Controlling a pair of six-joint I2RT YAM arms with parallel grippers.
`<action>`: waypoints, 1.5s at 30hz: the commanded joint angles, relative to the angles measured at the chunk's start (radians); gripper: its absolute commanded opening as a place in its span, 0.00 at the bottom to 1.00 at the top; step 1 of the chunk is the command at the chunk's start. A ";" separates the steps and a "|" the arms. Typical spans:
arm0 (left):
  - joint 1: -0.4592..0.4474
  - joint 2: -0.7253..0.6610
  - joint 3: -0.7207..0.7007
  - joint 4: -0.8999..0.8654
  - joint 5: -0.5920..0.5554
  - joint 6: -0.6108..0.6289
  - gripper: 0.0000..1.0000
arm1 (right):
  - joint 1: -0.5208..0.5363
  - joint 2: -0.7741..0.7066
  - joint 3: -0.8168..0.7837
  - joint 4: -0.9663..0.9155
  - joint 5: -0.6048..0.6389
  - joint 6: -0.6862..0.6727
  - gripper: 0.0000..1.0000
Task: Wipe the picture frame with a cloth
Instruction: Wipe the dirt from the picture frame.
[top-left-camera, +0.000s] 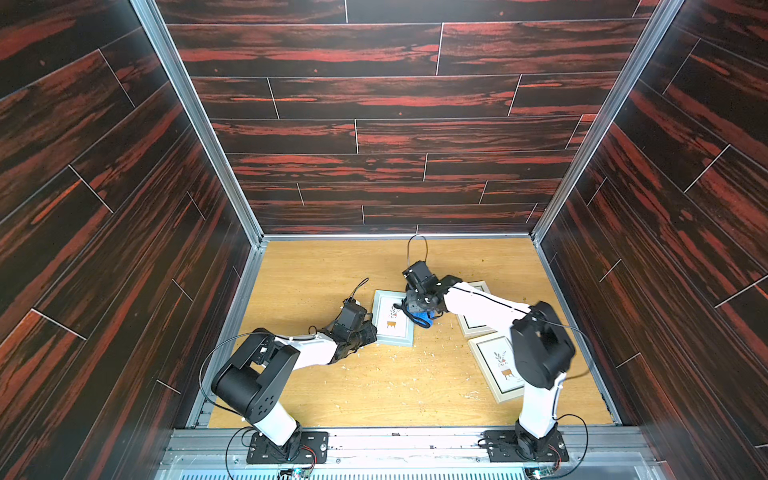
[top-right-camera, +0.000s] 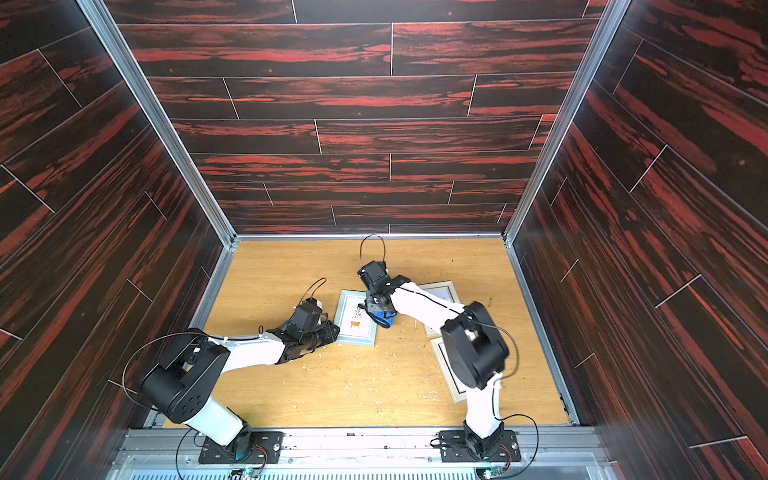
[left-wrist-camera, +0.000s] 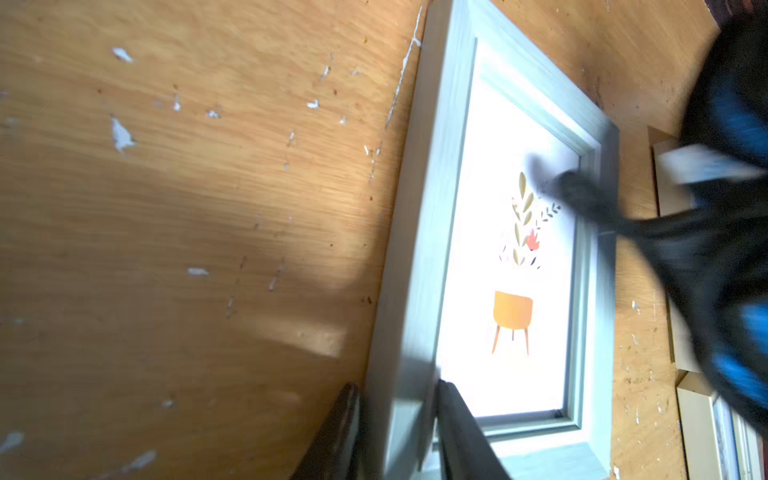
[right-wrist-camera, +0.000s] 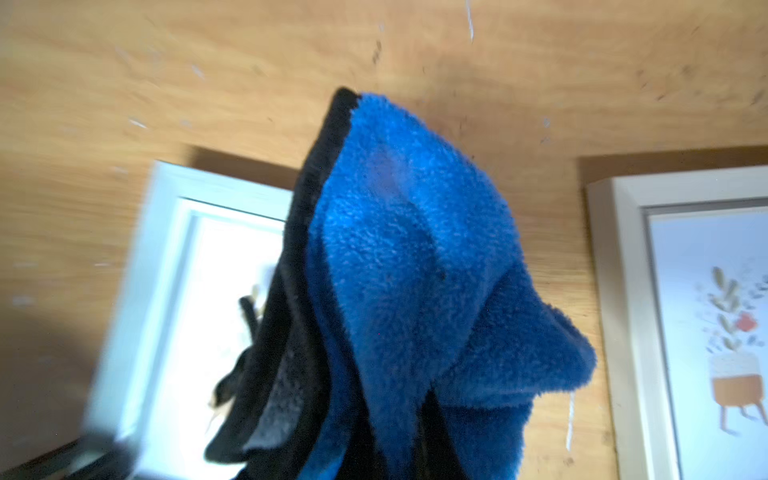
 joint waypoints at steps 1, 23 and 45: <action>0.009 0.050 -0.053 -0.224 -0.038 0.002 0.34 | 0.080 -0.006 -0.039 0.060 -0.115 0.015 0.00; 0.009 0.054 -0.057 -0.216 -0.033 0.001 0.34 | 0.098 -0.009 -0.061 0.000 -0.010 0.019 0.00; 0.009 0.063 -0.053 -0.218 -0.027 0.010 0.34 | 0.089 0.203 0.006 -0.034 0.084 0.041 0.00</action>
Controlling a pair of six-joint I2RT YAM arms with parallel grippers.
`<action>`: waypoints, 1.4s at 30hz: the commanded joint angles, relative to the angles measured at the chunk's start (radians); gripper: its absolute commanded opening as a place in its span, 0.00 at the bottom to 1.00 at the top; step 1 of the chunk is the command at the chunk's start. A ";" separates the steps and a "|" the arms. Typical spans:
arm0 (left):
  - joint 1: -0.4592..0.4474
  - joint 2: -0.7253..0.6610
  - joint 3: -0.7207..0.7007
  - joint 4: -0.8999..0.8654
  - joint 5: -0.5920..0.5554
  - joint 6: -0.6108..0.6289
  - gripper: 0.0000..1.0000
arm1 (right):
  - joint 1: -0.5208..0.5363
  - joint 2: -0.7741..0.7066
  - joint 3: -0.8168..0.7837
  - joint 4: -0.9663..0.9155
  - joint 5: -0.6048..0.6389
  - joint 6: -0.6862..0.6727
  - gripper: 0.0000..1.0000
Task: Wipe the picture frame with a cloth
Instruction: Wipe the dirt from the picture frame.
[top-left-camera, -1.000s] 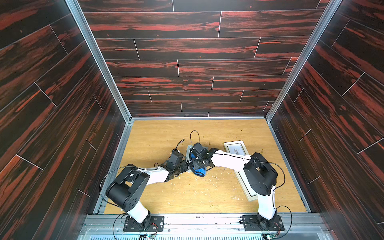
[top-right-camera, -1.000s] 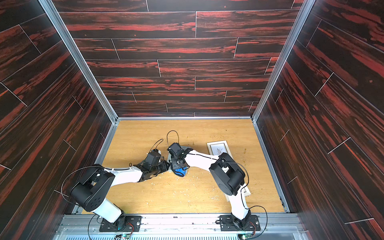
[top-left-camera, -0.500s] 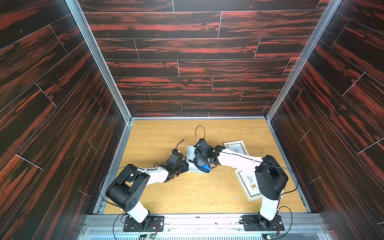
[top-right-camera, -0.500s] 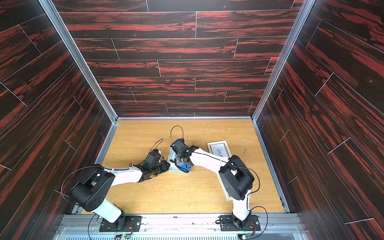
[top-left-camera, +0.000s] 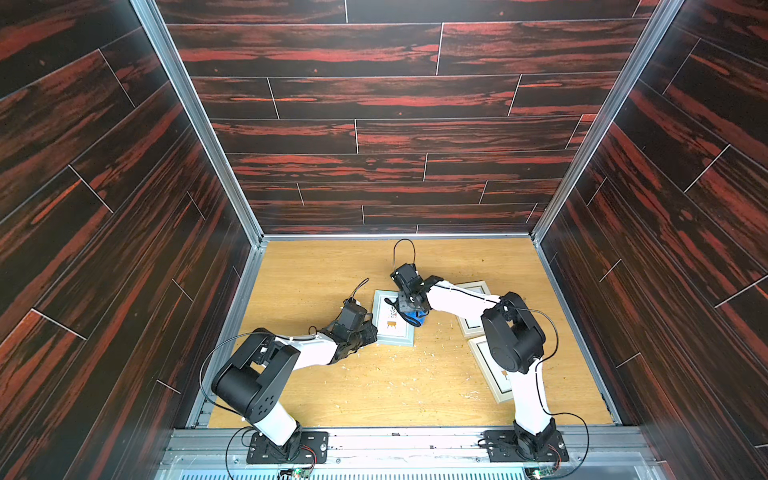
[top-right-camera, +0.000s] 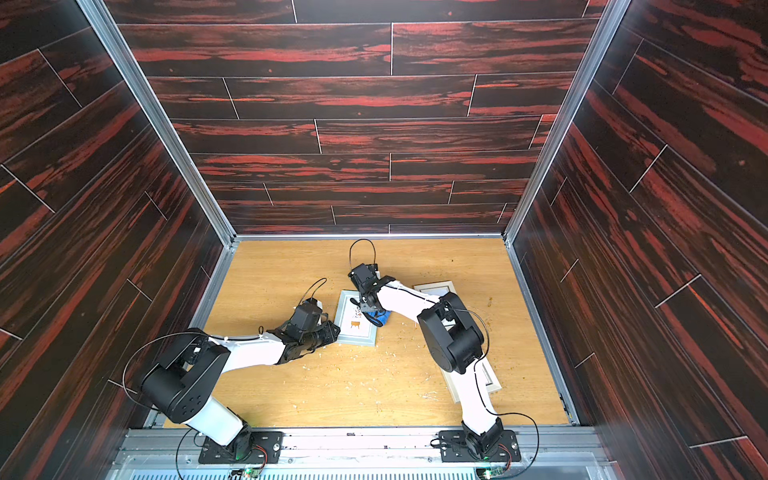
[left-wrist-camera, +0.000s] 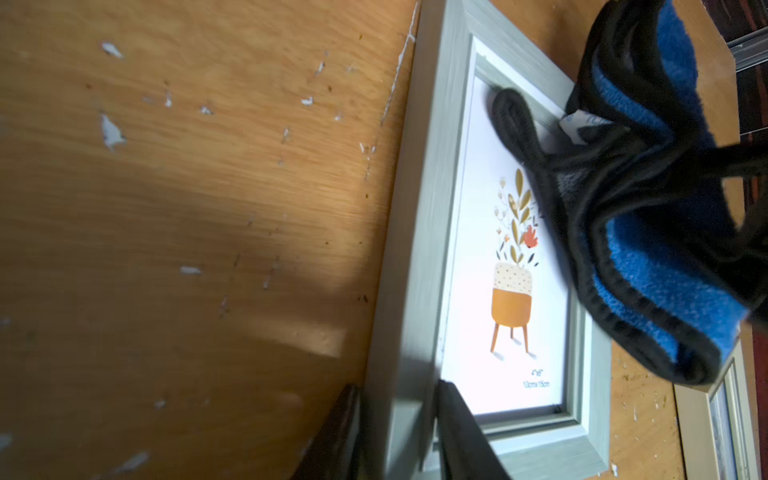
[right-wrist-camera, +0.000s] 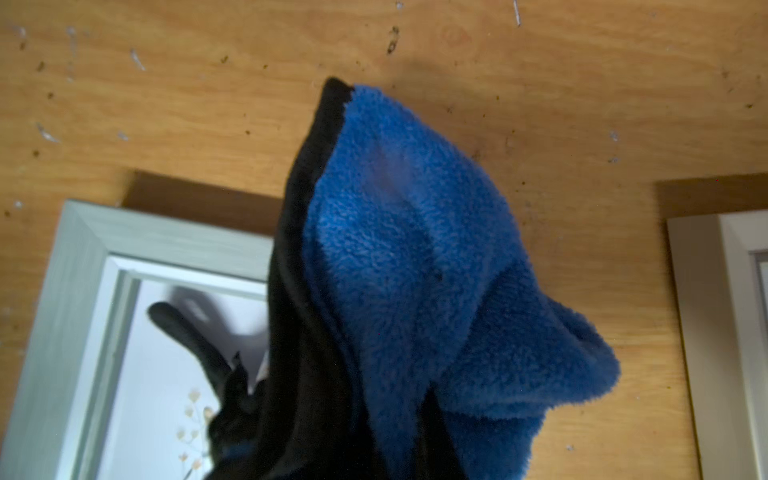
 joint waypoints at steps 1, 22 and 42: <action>0.010 0.062 -0.051 -0.224 -0.033 0.007 0.34 | 0.082 -0.070 -0.143 -0.053 -0.022 0.029 0.00; 0.010 0.073 -0.019 -0.245 -0.034 0.007 0.35 | 0.078 -0.148 -0.222 -0.023 -0.095 0.046 0.00; 0.012 0.112 0.196 -0.443 -0.014 0.165 0.42 | 0.032 -0.001 -0.139 0.049 -0.149 -0.006 0.00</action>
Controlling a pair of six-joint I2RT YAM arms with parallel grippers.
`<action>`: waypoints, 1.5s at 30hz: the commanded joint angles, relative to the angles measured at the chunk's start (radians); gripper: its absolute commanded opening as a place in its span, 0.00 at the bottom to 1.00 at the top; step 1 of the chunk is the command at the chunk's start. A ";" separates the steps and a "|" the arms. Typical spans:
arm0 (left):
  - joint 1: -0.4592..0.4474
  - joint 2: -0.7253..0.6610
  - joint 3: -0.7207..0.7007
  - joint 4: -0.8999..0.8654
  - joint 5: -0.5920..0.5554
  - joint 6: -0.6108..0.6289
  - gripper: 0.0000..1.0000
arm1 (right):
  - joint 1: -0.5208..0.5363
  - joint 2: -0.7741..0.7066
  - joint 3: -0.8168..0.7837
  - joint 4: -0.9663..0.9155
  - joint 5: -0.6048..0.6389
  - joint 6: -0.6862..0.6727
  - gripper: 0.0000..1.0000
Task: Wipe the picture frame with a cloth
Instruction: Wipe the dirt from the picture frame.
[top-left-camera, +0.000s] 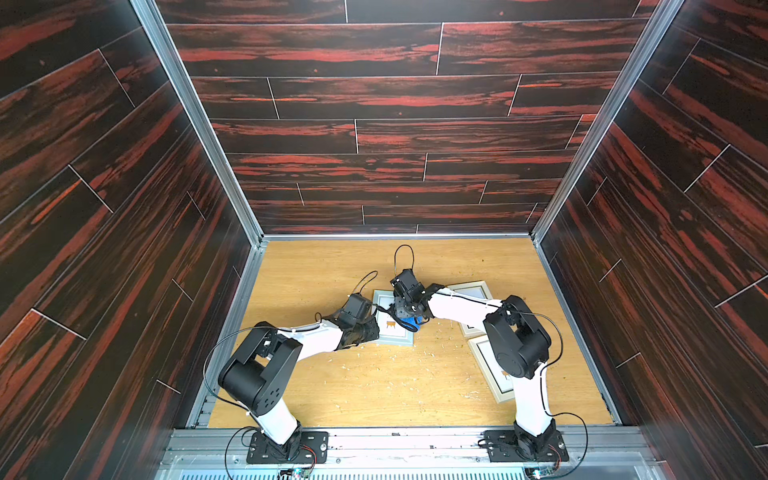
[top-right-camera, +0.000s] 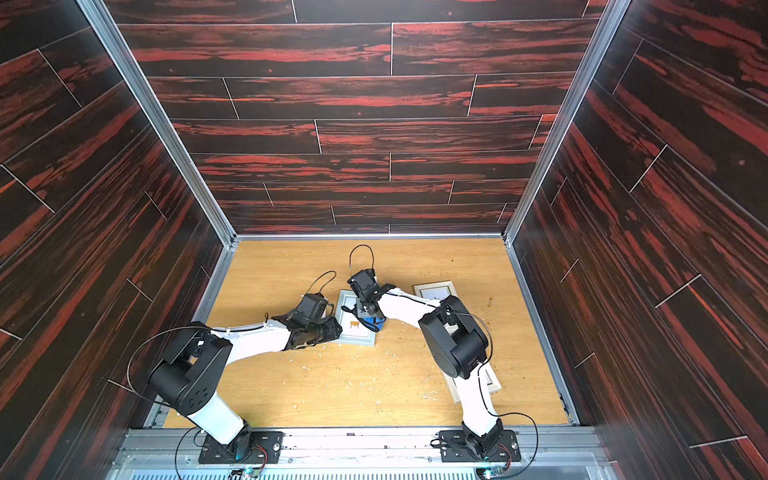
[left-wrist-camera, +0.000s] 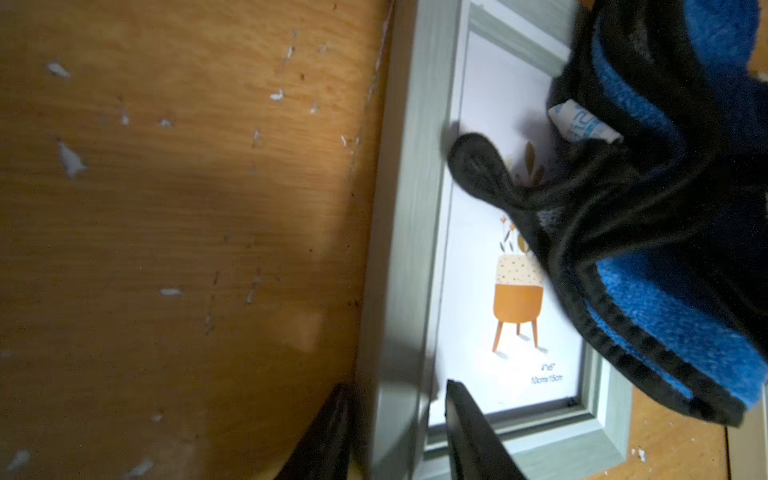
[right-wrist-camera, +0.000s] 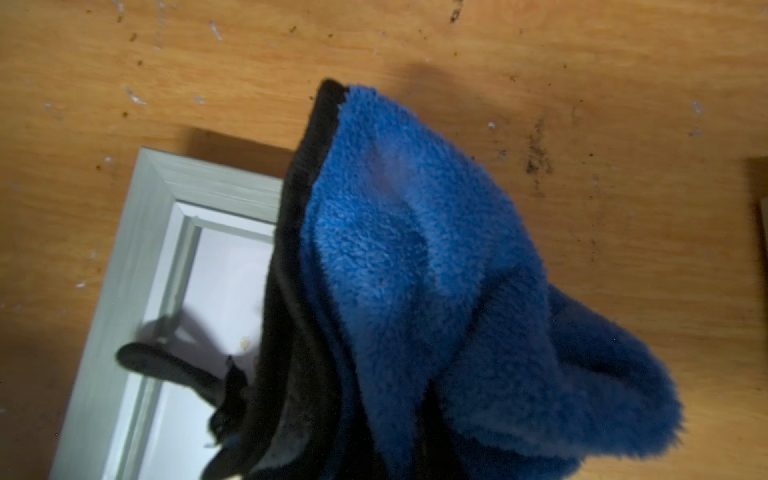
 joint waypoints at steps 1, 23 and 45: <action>0.005 0.060 0.015 -0.171 -0.034 0.054 0.42 | 0.022 0.027 -0.059 -0.070 -0.064 -0.004 0.00; 0.004 0.084 -0.096 -0.031 -0.014 -0.096 0.30 | 0.179 -0.052 -0.061 -0.104 -0.205 0.106 0.00; 0.004 0.087 -0.122 -0.022 -0.020 -0.082 0.31 | 0.098 -0.083 -0.132 -0.161 -0.024 0.106 0.00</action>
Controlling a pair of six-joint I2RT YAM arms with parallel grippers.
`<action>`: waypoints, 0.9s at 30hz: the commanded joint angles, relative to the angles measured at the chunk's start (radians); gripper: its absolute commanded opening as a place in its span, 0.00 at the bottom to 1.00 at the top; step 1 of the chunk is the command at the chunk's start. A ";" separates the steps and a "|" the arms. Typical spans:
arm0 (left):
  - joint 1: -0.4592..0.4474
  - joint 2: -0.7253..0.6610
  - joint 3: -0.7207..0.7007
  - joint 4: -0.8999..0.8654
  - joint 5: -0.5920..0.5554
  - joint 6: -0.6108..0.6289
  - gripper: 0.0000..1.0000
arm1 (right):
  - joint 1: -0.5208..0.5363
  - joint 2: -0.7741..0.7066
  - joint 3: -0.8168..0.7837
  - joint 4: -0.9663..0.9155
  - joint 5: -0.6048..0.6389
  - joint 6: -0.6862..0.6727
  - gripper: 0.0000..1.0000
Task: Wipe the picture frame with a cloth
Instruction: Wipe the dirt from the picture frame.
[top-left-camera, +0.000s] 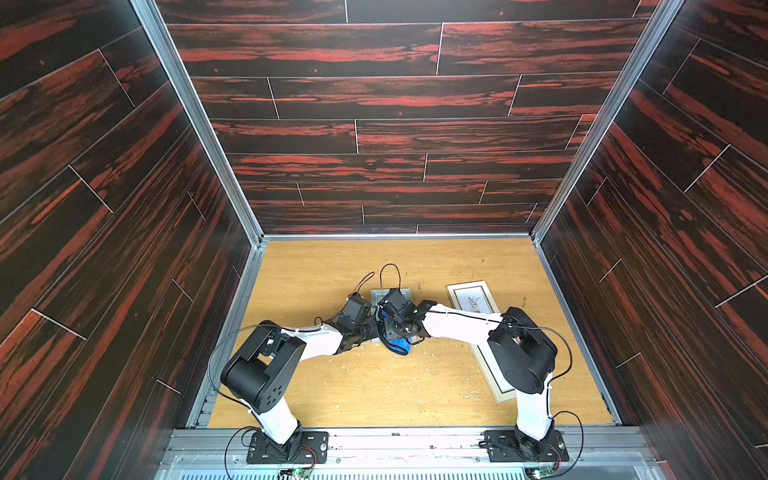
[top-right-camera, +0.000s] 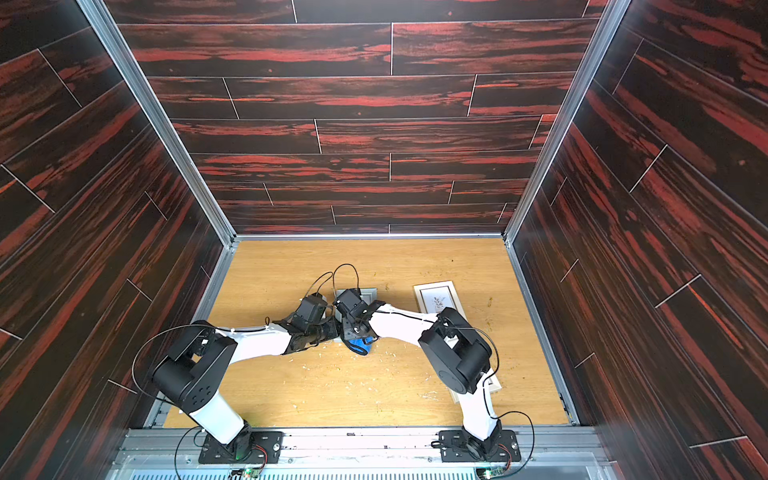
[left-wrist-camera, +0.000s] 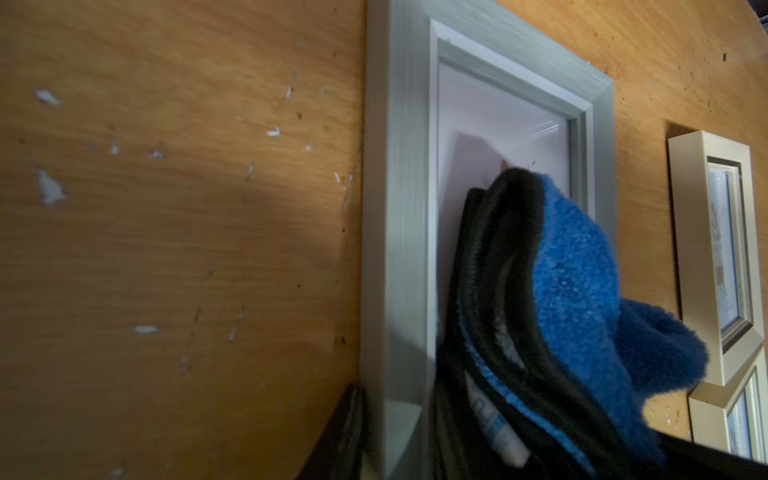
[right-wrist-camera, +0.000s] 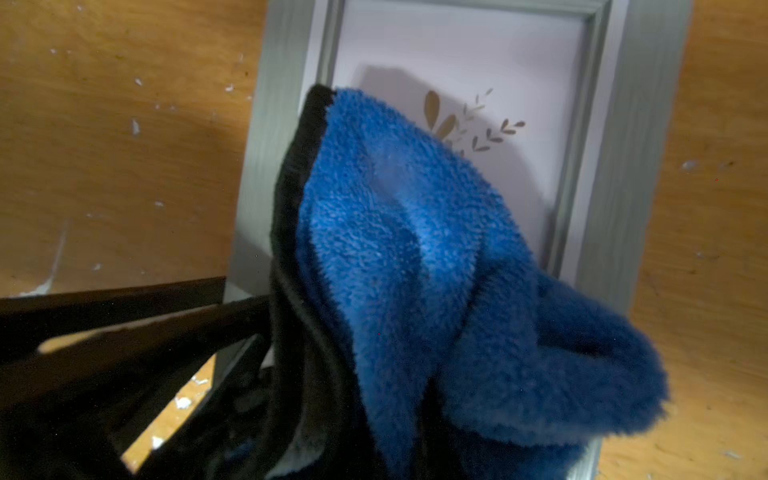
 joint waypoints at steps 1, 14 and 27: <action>0.007 0.077 -0.049 -0.209 -0.011 0.005 0.31 | -0.065 -0.012 -0.058 -0.109 0.075 -0.004 0.00; 0.005 0.082 -0.044 -0.249 -0.024 0.034 0.32 | -0.145 0.160 0.185 -0.112 0.046 -0.042 0.00; 0.003 0.101 -0.045 -0.246 -0.016 0.039 0.33 | -0.118 0.067 0.065 -0.084 0.078 -0.085 0.00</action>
